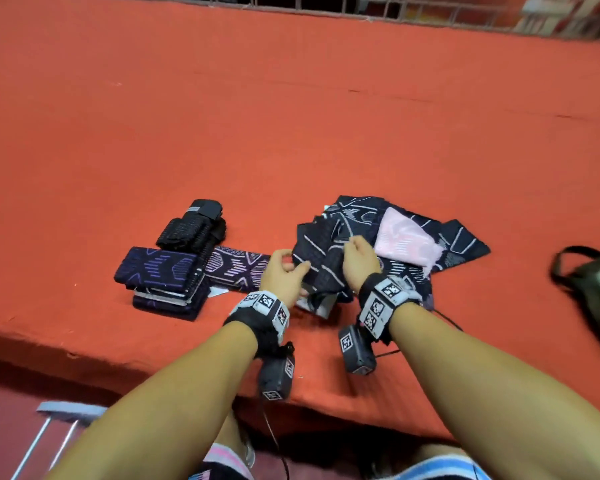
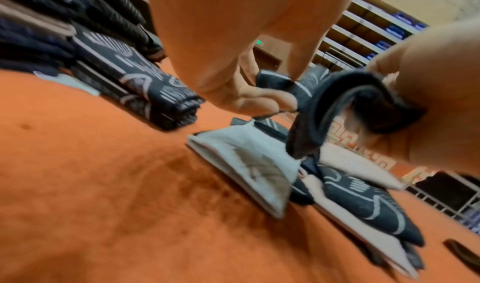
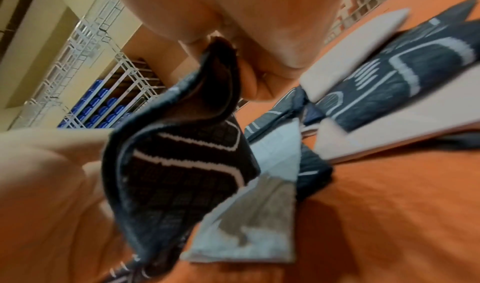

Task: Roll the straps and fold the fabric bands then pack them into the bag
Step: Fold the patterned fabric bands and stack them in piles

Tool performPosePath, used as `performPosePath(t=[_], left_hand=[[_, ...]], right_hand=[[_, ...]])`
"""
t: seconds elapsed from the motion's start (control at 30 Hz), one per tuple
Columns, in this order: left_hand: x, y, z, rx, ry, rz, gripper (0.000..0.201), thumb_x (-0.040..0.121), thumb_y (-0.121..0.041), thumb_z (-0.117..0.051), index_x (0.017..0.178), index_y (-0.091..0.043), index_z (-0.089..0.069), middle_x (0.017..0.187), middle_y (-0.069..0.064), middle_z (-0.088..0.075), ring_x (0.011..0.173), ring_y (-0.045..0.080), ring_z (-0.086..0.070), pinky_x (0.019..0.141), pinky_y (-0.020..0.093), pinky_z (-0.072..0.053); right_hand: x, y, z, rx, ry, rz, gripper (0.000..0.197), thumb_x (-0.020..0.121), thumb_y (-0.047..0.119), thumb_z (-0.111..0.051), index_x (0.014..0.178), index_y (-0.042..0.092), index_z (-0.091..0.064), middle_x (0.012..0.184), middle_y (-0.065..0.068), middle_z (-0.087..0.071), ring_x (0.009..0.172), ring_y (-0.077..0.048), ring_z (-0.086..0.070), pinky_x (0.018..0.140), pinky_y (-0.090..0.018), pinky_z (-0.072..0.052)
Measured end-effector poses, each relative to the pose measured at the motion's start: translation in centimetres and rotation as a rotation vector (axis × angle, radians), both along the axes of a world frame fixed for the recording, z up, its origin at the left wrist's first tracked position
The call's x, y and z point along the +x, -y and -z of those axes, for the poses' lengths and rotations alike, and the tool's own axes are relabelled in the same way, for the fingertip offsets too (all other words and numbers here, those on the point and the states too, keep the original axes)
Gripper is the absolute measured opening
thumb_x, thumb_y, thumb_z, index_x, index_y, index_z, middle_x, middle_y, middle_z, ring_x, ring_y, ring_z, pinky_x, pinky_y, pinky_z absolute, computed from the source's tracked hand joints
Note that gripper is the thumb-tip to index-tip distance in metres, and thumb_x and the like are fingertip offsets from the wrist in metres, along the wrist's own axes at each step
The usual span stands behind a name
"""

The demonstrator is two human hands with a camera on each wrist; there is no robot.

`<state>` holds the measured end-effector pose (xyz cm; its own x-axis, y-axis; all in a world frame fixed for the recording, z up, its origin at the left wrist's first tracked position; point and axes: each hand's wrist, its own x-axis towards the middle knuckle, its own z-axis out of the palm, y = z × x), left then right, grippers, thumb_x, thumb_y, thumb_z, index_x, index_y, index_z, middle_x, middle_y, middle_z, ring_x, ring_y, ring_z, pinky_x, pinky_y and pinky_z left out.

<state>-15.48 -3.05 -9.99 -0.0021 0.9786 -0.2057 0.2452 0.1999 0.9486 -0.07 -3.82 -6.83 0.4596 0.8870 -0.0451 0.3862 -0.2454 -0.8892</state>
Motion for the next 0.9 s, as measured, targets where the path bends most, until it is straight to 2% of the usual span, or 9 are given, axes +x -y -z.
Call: performPosePath(t=[0.07,0.2,0.27,0.33,0.43,0.53,0.63,0.77,0.9], left_hand=[[1.8,0.6,0.3,0.051,-0.059,-0.007,0.028,0.089,-0.021,-0.071,0.115,-0.017,-0.06,0.082,0.0,-0.068,0.053,0.014,-0.067,0.058,0.03,-0.055],[3.6,1.2,-1.6,0.267,-0.338,0.089,0.021,0.09,-0.016,-0.067,0.11,-0.02,-0.066,0.096,-0.001,-0.07,0.085,0.023,-0.065,0.081,0.032,-0.051],[4.4,0.7,-2.6,0.329,-0.278,0.13,0.024,0.09,-0.012,-0.065,0.111,-0.023,-0.068,0.101,0.001,-0.072,0.084,0.021,-0.068,0.082,0.032,-0.053],[5.1,0.4,-3.0,0.345,-0.183,0.184,0.035,0.088,-0.009,-0.064,0.119,-0.025,-0.066,0.116,-0.002,-0.069,0.086,0.012,-0.068,0.086,0.031,-0.055],[5.5,1.4,-1.8,0.345,-0.211,0.26,0.043,0.087,-0.005,-0.059,0.125,-0.025,-0.063,0.124,-0.005,-0.059,0.094,0.01,-0.064,0.086,0.025,-0.049],[4.8,3.0,1.3,0.25,-0.292,0.245,0.026,0.087,-0.008,-0.06,0.099,-0.028,-0.07,0.1,-0.008,-0.07,0.081,0.013,-0.065,0.082,0.026,-0.051],[4.0,4.2,4.1,0.208,-0.309,0.218,0.019,0.087,-0.01,-0.062,0.085,-0.028,-0.066,0.089,-0.006,-0.072,0.082,0.016,-0.065,0.085,0.031,-0.052],[3.4,4.7,6.3,0.193,-0.264,0.21,0.029,0.088,-0.002,-0.055,0.086,-0.029,-0.067,0.09,-0.003,-0.073,0.076,0.019,-0.067,0.076,0.033,-0.055],[2.9,5.5,7.1,0.157,-0.241,0.242,0.022,0.086,-0.011,-0.073,0.099,-0.028,-0.075,0.097,-0.007,-0.075,0.081,0.01,-0.069,0.084,0.028,-0.056]], right_hand=[[1.5,1.9,1.0,-0.064,0.008,0.009,0.023,0.097,0.033,-0.051,0.081,0.018,-0.056,0.097,-0.009,-0.065,0.094,-0.025,-0.058,0.09,-0.035,-0.043],[4.3,4.9,3.6,-0.144,0.044,0.005,0.014,0.092,0.032,-0.063,0.098,0.02,-0.059,0.098,-0.003,-0.069,0.094,-0.024,-0.064,0.094,-0.032,-0.047],[5.3,6.0,4.2,-0.154,0.013,0.044,0.019,0.093,0.03,-0.062,0.106,0.017,-0.06,0.1,-0.006,-0.07,0.097,-0.027,-0.065,0.097,-0.032,-0.047],[5.8,7.0,4.5,-0.191,0.003,0.08,0.023,0.094,0.026,-0.062,0.113,0.014,-0.055,0.102,-0.004,-0.064,0.098,-0.025,-0.061,0.088,-0.024,-0.041],[5.7,8.6,4.9,-0.219,0.008,0.132,0.041,0.091,0.019,-0.065,0.123,0.01,-0.041,0.105,-0.006,-0.057,0.098,-0.027,-0.058,0.087,-0.028,-0.04],[5.8,9.7,6.8,-0.187,0.043,0.108,0.042,0.087,0.017,-0.066,0.113,0.019,-0.033,0.094,-0.006,-0.06,0.089,-0.034,-0.062,0.085,-0.038,-0.048],[5.9,10.3,8.4,-0.242,0.078,0.024,0.022,0.087,0.024,-0.065,0.095,0.03,-0.046,0.092,0.001,-0.063,0.089,-0.028,-0.062,0.087,-0.039,-0.049],[6.4,10.7,8.5,-0.193,-0.013,0.015,0.012,0.09,0.02,-0.061,0.084,0.029,-0.062,0.082,0.008,-0.061,0.083,-0.018,-0.059,0.076,-0.028,-0.045],[7.1,11.2,8.7,-0.196,-0.249,0.055,0.026,0.093,0.007,-0.05,0.095,0.019,-0.073,0.102,-0.006,-0.071,0.087,-0.016,-0.061,0.077,-0.022,-0.046]])
